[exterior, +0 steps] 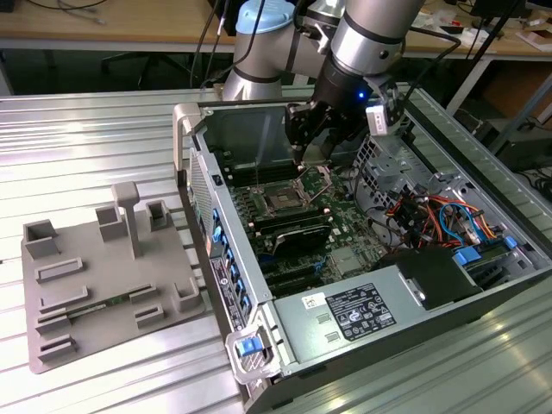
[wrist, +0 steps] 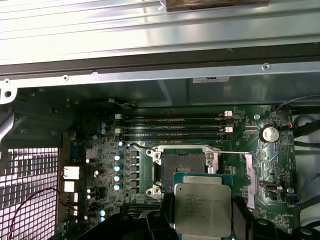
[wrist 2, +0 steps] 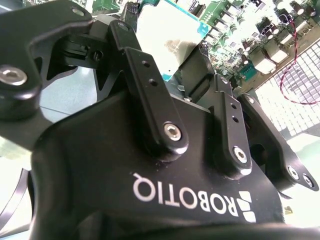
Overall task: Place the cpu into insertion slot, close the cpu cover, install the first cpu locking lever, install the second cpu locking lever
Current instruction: 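Place the cpu into insertion slot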
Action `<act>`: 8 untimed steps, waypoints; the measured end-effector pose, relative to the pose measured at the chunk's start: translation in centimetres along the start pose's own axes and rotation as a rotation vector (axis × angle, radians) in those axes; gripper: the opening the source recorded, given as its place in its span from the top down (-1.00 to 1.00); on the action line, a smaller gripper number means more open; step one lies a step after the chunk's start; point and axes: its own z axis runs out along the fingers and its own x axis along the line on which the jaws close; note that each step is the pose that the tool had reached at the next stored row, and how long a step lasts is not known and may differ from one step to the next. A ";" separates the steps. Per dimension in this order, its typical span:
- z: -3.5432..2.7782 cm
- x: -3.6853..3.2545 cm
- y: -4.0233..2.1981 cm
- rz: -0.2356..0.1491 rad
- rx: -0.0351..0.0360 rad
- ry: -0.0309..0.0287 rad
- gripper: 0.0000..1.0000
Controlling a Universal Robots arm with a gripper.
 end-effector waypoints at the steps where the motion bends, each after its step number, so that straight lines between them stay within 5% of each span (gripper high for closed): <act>1: 0.02 0.00 0.00 0.000 0.0000 0.0000 -0.09; 8: 0.15 0.00 -0.01 0.000 0.0000 0.0000 -0.09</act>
